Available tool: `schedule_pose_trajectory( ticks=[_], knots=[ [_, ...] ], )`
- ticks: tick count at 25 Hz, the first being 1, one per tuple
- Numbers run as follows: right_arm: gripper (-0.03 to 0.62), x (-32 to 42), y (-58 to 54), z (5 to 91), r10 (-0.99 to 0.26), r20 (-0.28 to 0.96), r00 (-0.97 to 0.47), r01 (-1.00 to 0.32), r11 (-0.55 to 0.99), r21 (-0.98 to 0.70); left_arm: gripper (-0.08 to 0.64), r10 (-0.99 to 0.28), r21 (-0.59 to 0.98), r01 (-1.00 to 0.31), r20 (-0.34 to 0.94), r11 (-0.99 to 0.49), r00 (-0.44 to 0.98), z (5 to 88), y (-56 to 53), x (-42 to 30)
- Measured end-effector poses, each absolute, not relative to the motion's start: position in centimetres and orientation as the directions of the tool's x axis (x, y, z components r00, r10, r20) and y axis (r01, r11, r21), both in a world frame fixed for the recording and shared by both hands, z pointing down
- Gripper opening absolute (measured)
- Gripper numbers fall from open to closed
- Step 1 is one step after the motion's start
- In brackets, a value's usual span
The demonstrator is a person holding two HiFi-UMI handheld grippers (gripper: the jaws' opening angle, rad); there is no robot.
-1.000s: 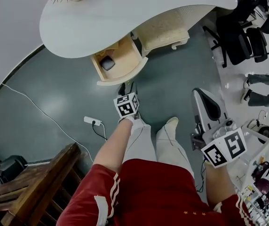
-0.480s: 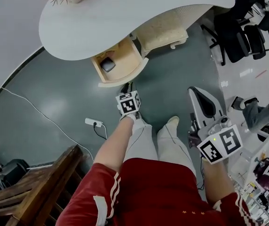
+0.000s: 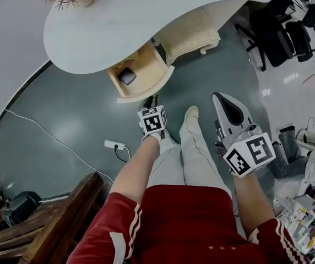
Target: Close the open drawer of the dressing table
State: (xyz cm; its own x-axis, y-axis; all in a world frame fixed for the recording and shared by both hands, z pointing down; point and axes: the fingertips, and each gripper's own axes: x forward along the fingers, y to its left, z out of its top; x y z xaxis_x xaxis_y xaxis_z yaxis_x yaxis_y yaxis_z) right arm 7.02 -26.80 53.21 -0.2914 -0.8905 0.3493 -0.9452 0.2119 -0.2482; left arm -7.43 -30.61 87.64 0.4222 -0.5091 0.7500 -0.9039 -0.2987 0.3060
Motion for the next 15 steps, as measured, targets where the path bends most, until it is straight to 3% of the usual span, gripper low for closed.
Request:
schedule_pose_trajectory(
  ticks=[15],
  knots=[
    [0.005,6.6,-32.5,56.6,-0.857,0.343,-0.384,-0.919,0.318,-0.232,0.097,-0.564,0.266,-0.914,0.723,-0.307,0.400,87.3,-33.0,-8.0]
  ],
)
